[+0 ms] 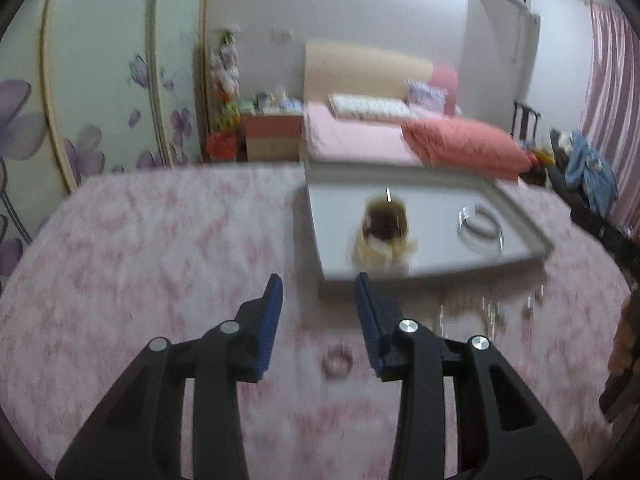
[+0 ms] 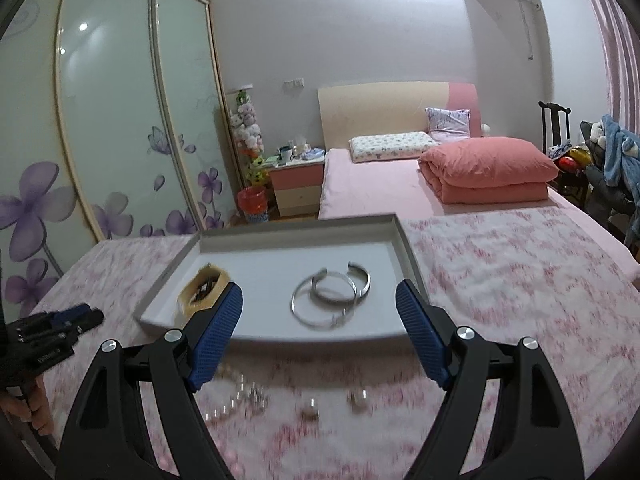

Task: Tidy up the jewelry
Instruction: 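Grasp the small silver ring with the left tool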

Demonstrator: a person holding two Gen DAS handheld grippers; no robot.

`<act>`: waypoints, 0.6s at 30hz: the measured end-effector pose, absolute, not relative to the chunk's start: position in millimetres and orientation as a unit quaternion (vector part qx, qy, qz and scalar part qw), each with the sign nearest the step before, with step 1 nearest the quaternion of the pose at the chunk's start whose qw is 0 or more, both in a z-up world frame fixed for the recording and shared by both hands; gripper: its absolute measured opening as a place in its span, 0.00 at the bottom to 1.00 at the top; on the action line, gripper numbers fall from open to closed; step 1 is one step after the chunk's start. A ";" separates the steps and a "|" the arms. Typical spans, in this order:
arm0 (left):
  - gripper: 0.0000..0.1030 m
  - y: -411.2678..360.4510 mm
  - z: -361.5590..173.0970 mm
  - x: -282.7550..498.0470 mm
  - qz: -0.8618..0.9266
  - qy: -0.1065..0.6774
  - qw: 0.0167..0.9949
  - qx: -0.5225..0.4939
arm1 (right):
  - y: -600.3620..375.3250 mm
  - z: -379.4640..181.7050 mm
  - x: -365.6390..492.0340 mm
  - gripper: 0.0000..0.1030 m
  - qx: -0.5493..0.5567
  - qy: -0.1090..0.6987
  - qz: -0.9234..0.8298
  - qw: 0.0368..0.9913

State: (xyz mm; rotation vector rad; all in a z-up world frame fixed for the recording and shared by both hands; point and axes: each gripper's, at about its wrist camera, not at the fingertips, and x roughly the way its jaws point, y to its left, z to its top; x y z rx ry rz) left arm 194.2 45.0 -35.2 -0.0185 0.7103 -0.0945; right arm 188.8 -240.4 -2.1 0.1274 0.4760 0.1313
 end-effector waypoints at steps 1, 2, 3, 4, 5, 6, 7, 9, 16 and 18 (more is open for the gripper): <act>0.37 43.6 -41.4 191.0 -0.050 0.358 0.932 -0.006 | -240.6 -4.3 184.8 0.77 0.064 0.240 0.067 0.966; 0.37 41.4 -46.8 189.2 -0.053 0.368 0.928 -0.003 | -241.0 -5.6 181.8 0.77 0.064 0.242 0.068 0.966; 0.37 40.0 -51.6 188.4 -0.057 0.377 0.924 0.001 | -241.2 -6.4 179.1 0.77 0.065 0.244 0.068 0.965; 0.37 36.9 -57.1 187.2 -0.058 0.388 0.920 0.005 | -241.6 -7.0 176.4 0.77 0.065 0.246 0.068 0.965; 0.37 34.7 -60.8 186.7 -0.058 0.395 0.917 0.008 | -242.1 -8.0 173.6 0.77 0.065 0.248 0.068 0.964; 0.37 33.3 -64.2 186.1 -0.060 0.399 0.915 0.008 | -242.8 -8.8 171.1 0.77 0.064 0.251 0.068 0.964; 0.37 31.5 -67.1 186.3 -0.062 0.403 0.913 0.009 | -243.3 -9.2 168.6 0.77 0.063 0.252 0.067 0.963; 0.37 28.0 -72.1 187.6 -0.059 0.409 0.910 0.016 | -245.9 -10.9 165.1 0.77 0.060 0.258 0.064 0.962; 0.36 17.6 -83.0 201.5 -0.042 0.432 0.901 0.028 | -256.2 -15.9 160.0 0.77 0.068 0.265 0.058 0.960; 0.34 16.7 -83.4 204.2 -0.037 0.433 0.900 0.032 | -258.9 -18.2 160.3 0.77 0.071 0.267 0.056 0.959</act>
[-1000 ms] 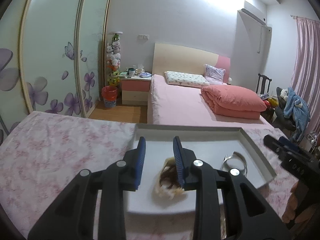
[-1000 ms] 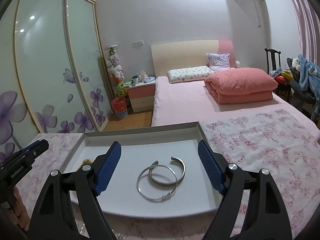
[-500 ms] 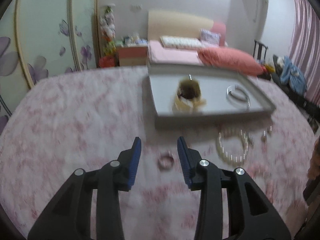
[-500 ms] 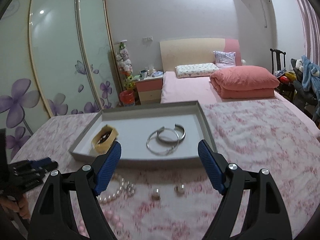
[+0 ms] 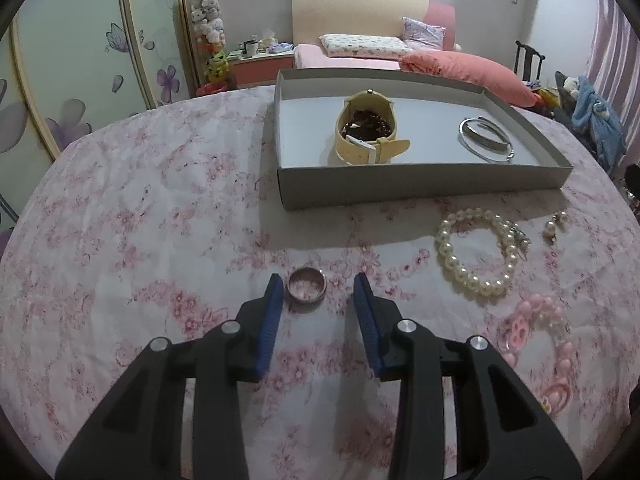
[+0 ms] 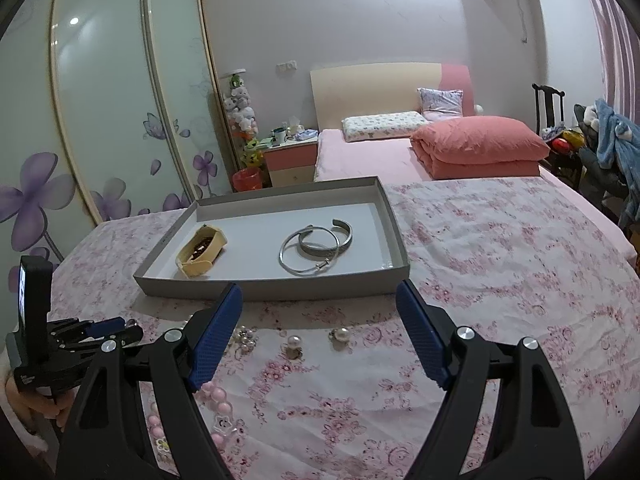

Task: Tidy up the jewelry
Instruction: 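Grasp the small silver ring with the left tool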

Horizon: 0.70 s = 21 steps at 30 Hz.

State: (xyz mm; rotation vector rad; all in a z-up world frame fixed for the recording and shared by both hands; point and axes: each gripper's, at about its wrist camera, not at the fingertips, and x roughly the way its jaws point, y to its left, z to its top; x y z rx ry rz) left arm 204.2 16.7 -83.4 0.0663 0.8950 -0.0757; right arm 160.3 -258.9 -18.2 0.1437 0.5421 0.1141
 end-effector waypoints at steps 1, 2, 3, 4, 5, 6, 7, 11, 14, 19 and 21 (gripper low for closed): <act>0.33 15.3 -83.4 206.1 -0.034 0.432 0.900 0.034 | -261.1 -19.8 161.5 0.77 0.073 0.270 0.054 0.958; 0.29 13.6 -82.6 208.2 -0.032 0.432 0.901 0.035 | -262.5 -20.8 161.5 0.77 0.074 0.272 0.053 0.958; 0.21 12.1 -82.5 209.8 -0.031 0.432 0.901 0.036 | -264.8 -22.3 162.2 0.76 0.075 0.275 0.050 0.957; 0.22 11.1 -82.4 211.1 -0.029 0.431 0.901 0.037 | -267.8 -24.2 163.9 0.76 0.078 0.279 0.045 0.956; 0.22 10.4 -82.1 212.0 -0.028 0.431 0.901 0.038 | -270.4 -25.8 164.9 0.75 0.080 0.281 0.043 0.955; 0.21 11.0 -81.7 212.5 -0.027 0.432 0.901 0.037 | -273.6 -27.7 166.3 0.73 0.084 0.285 0.040 0.954; 0.21 11.6 -81.5 212.7 -0.027 0.432 0.901 0.035 | -275.3 -28.9 167.5 0.70 0.085 0.288 0.038 0.953; 0.21 15.0 -80.8 213.5 -0.030 0.432 0.901 0.024 | -282.1 -39.2 175.9 0.62 0.078 0.320 0.025 0.944; 0.21 15.2 -81.0 214.2 -0.030 0.432 0.901 0.022 | -278.7 -49.1 181.6 0.56 0.063 0.351 0.032 0.934; 0.21 16.9 -80.7 213.7 -0.031 0.433 0.901 0.020 | -263.2 -64.8 188.4 0.49 0.026 0.392 0.047 0.918; 0.21 17.0 -80.8 213.7 -0.031 0.433 0.901 0.020 | -257.0 -70.4 193.8 0.47 0.015 0.406 0.050 0.913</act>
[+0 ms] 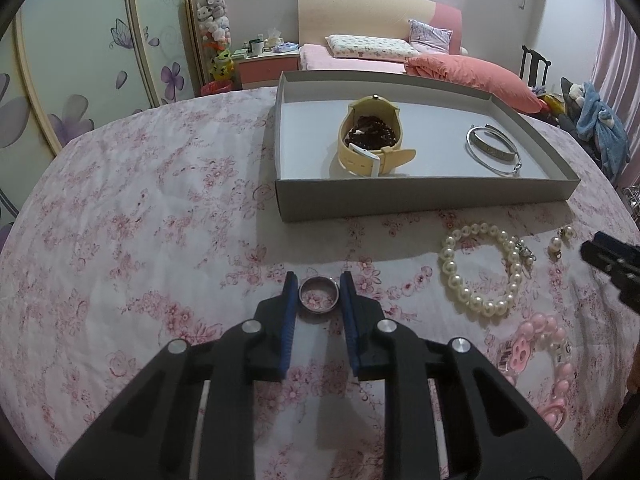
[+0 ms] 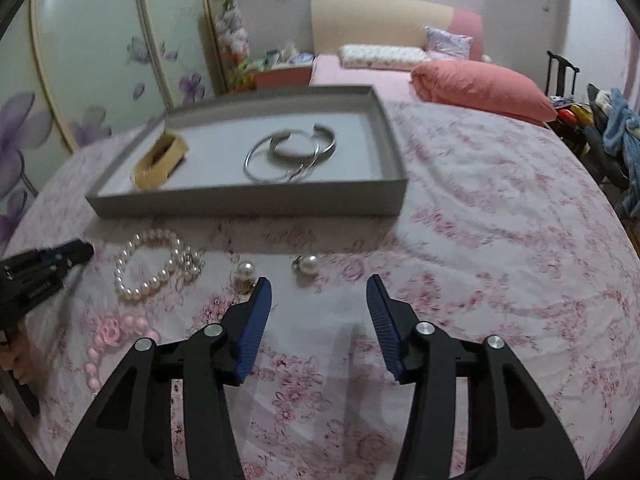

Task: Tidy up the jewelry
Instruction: 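Grasp the small silver ring with the left tool, then grasp a pearl earring with the right tool and lift it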

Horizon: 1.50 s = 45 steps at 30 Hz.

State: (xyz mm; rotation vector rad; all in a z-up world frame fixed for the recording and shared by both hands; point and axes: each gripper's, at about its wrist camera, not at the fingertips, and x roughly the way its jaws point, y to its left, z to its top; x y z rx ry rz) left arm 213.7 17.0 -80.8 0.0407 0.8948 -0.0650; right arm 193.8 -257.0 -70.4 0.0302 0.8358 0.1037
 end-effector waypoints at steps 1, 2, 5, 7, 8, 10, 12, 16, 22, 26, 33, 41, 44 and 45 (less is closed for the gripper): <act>0.21 16.7 -81.0 213.7 -0.031 0.432 0.901 0.020 | -254.6 -72.3 196.9 0.45 0.011 0.410 0.050 0.911; 0.21 16.8 -81.0 213.7 -0.031 0.432 0.901 0.020 | -252.1 -74.6 201.3 0.44 0.008 0.415 0.050 0.909; 0.21 15.9 -81.4 214.4 -0.031 0.432 0.901 0.020 | -250.5 -78.8 210.9 0.39 0.011 0.423 0.047 0.905; 0.21 15.9 -81.4 214.4 -0.031 0.432 0.901 0.020 | -250.8 -78.9 215.2 0.36 0.009 0.421 0.044 0.906; 0.21 15.9 -81.4 214.4 -0.031 0.432 0.901 0.020 | -250.8 -78.8 217.1 0.35 0.009 0.422 0.042 0.905; 0.21 15.9 -81.4 214.4 -0.031 0.432 0.901 0.020 | -249.7 -79.3 218.7 0.32 0.006 0.423 0.041 0.905; 0.21 16.2 -81.4 214.4 -0.032 0.432 0.901 0.019 | -247.9 -78.7 220.1 0.32 0.002 0.422 0.040 0.906; 0.21 16.3 -81.5 214.3 -0.031 0.432 0.901 0.020 | -246.7 -78.6 220.5 0.32 0.000 0.420 0.039 0.907; 0.22 16.6 -81.5 214.3 -0.031 0.432 0.901 0.020 | -243.9 -77.8 221.9 0.15 0.003 0.420 0.041 0.907; 0.21 16.8 -81.4 214.1 -0.032 0.432 0.901 0.018 | -247.5 -75.4 215.8 0.15 0.019 0.416 0.046 0.908; 0.21 21.5 -73.8 202.1 -0.033 0.416 0.909 0.004 | -249.7 -48.5 190.1 0.15 0.035 0.355 0.055 0.933; 0.21 11.8 -50.1 173.0 -0.044 0.372 0.927 0.001 | -239.6 -24.4 160.6 0.15 0.050 0.295 0.077 0.951; 0.21 9.3 -49.9 165.8 -0.051 0.371 0.927 -0.003 | -234.8 -21.1 156.0 0.15 0.049 0.288 0.083 0.953; 0.21 7.6 -50.3 164.3 -0.053 0.372 0.927 -0.004 | -233.2 -20.7 155.0 0.15 0.048 0.287 0.086 0.953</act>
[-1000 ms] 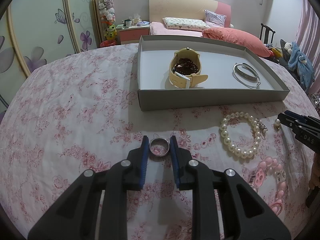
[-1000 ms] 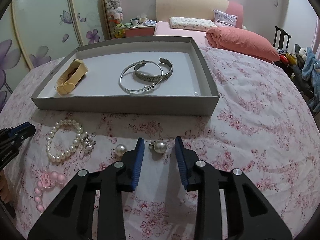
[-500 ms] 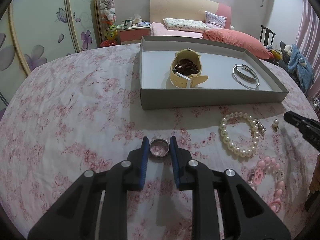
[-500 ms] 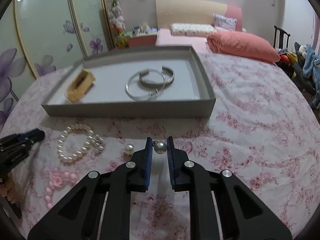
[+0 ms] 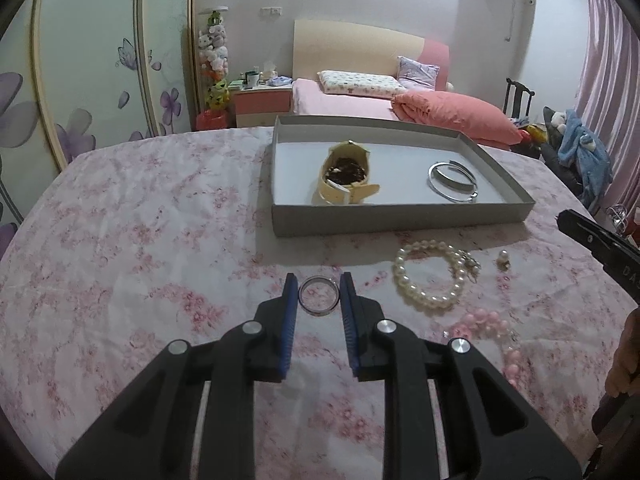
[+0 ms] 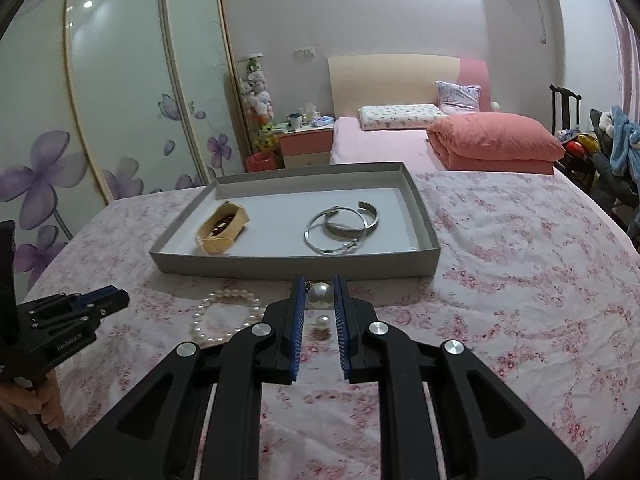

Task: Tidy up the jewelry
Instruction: 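Grasp a pearl earring with the right tool and lift it, then carry the ring into the grey tray with left tool while right tool drops the pearl earring there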

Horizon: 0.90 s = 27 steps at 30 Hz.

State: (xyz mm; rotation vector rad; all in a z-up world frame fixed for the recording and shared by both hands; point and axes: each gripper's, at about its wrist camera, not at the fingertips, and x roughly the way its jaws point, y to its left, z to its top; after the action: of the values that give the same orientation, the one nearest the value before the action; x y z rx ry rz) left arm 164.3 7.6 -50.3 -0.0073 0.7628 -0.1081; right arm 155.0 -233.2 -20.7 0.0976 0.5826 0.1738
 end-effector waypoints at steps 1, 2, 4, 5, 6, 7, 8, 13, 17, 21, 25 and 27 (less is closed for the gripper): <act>0.21 9.0 -50.4 164.4 -0.054 0.373 0.926 -0.004 | -232.9 -20.9 154.2 0.15 0.048 0.286 0.087 0.953; 0.21 10.1 -50.4 164.3 -0.055 0.373 0.926 -0.004 | -232.3 -20.6 153.1 0.15 0.047 0.286 0.089 0.953; 0.21 9.8 -49.9 162.4 -0.057 0.372 0.927 -0.005 | -230.9 -20.0 150.9 0.15 0.047 0.283 0.090 0.954; 0.21 9.6 -48.9 161.2 -0.058 0.370 0.927 -0.006 | -230.3 -19.2 149.9 0.15 0.047 0.280 0.089 0.955; 0.21 9.4 -47.7 160.2 -0.059 0.368 0.928 -0.007 | -229.9 -18.5 148.9 0.15 0.046 0.278 0.088 0.955; 0.21 9.5 -46.8 159.5 -0.059 0.366 0.929 -0.007 | -228.9 -17.1 148.2 0.15 0.043 0.275 0.087 0.956; 0.21 8.5 -45.6 158.8 -0.060 0.364 0.929 -0.007 | -227.7 -16.6 146.8 0.15 0.041 0.273 0.087 0.957; 0.21 5.9 -45.2 158.4 -0.062 0.363 0.930 -0.006 | -223.1 -15.2 145.7 0.15 0.035 0.270 0.091 0.958; 0.21 7.1 -46.5 158.7 -0.062 0.366 0.929 -0.006 | -222.5 -15.8 145.1 0.15 0.035 0.270 0.090 0.958; 0.21 6.7 -46.2 159.6 -0.059 0.364 0.929 -0.007 | -223.8 -15.1 143.4 0.15 0.038 0.266 0.085 0.960; 0.21 7.1 -37.8 155.9 -0.056 0.345 0.937 -0.011 | -225.8 -6.2 136.7 0.15 0.038 0.238 0.073 0.968; 0.21 6.4 -29.5 152.3 -0.055 0.325 0.944 -0.011 | -226.9 0.2 132.1 0.15 0.038 0.218 0.071 0.973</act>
State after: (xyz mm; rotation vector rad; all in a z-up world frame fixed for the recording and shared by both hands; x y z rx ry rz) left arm 152.3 6.4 -29.5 -0.0218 0.6621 -0.1114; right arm 132.1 -226.9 0.2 0.0765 0.4407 0.1424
